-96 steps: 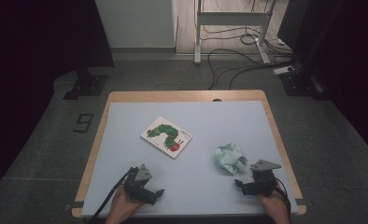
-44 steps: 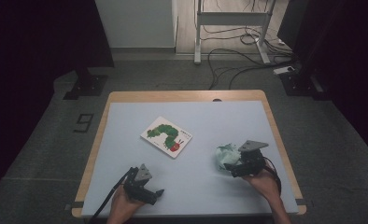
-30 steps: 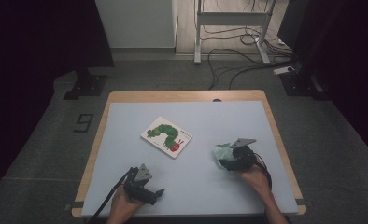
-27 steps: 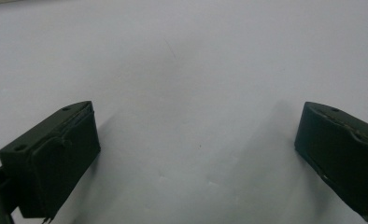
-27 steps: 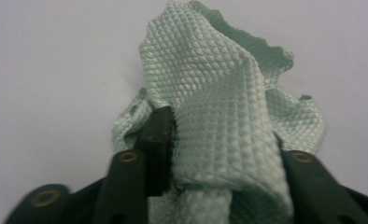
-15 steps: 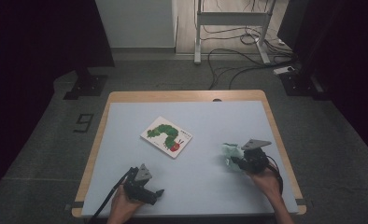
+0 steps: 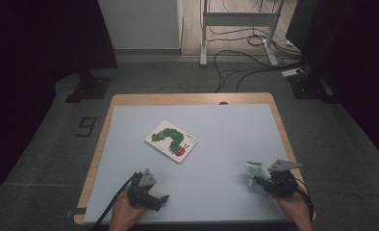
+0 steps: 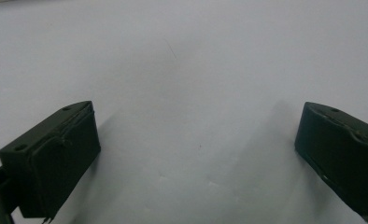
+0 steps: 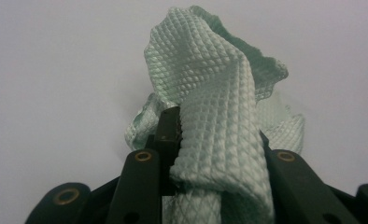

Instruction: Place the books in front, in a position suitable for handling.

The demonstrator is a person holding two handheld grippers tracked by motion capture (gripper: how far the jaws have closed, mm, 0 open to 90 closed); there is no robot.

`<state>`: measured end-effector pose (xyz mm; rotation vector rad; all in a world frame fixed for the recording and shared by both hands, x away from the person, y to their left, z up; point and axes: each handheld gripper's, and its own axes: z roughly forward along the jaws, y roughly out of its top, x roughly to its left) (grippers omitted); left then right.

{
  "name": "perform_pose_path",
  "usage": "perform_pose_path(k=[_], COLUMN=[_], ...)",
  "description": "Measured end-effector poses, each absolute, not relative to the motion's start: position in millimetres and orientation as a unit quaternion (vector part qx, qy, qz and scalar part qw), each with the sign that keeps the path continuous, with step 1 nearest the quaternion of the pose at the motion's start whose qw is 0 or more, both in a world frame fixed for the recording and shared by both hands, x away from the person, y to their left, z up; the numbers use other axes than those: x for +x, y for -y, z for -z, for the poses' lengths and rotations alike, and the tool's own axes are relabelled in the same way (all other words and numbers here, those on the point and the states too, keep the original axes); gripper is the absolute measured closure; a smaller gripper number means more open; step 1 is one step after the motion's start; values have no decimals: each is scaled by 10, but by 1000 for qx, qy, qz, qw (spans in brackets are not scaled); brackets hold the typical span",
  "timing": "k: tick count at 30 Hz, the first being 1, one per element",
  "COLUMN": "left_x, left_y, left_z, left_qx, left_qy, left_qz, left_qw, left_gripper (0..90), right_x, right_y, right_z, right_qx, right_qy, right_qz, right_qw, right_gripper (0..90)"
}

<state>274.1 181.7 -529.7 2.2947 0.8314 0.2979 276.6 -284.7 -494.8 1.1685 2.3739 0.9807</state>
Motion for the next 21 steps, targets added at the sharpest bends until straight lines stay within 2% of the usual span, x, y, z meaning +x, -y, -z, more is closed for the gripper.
perform_pose_path(k=[4, 6, 8, 9, 10, 11, 21], left_x=[2741, 2741, 2739, 2741, 2744, 2750, 3022], left_y=[-1816, -1816, -1815, -1816, -1820, -1829, -2067], left_z=[5297, 5296, 5295, 5293, 5292, 5288, 5163], left_qx=[880, 880, 880, 880, 881, 882, 878], left_qy=[-318, -319, -318, -318, -316, -313, -333], left_qz=[-115, -114, -115, -114, -113, -111, -121], left_qw=[334, 334, 334, 334, 334, 334, 323], left_gripper=[0, 0, 0, 0, 0, 0, 0], right_x=[2706, 2697, 2695, 2689, 2689, 2695, 2799], right_y=[2898, 2905, 2905, 2901, 2901, 2892, 2700], right_z=[5049, 5071, 5059, 5003, 5003, 4932, 4750], right_qx=[413, 413, 413, 414, 414, 415, 400], right_qy=[-830, -830, -830, -825, -825, -823, -823], right_qz=[-339, -339, -342, -345, -345, -346, -356], right_qw=[159, 158, 156, 168, 168, 173, 191], right_gripper=[635, 585, 455, 350, 350, 270, 153])
